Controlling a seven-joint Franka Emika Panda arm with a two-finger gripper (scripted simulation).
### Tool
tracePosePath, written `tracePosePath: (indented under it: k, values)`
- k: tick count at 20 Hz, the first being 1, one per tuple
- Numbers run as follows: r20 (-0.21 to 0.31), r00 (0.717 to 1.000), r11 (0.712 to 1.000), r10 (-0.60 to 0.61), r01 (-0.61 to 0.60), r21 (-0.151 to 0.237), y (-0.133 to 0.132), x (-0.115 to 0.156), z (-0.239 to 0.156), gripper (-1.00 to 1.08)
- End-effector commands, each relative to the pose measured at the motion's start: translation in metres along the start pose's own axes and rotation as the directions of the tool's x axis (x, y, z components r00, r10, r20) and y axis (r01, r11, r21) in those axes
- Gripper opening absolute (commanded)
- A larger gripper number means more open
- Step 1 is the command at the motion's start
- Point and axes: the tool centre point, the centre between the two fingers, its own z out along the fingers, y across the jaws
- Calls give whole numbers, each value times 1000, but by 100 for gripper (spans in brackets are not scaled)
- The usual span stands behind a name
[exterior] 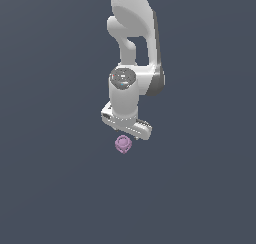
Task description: Pick up the object and move it to a goal position.
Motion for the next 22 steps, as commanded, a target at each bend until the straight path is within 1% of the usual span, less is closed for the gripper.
tracePosePath:
  k: [1, 6, 11, 18, 22]
  values:
    - [-4, 998, 998, 65, -65, -4, 3, 4, 8, 100]
    - [-10, 987, 987, 159, -159, -9, 7, 9, 20, 100]
    - [-15, 977, 977, 214, -214, -13, 10, 12, 28, 100]
    - [-16, 974, 974, 227, -228, -14, 11, 13, 30, 100]
    - [-16, 974, 973, 228, -228, -14, 11, 13, 40, 100]
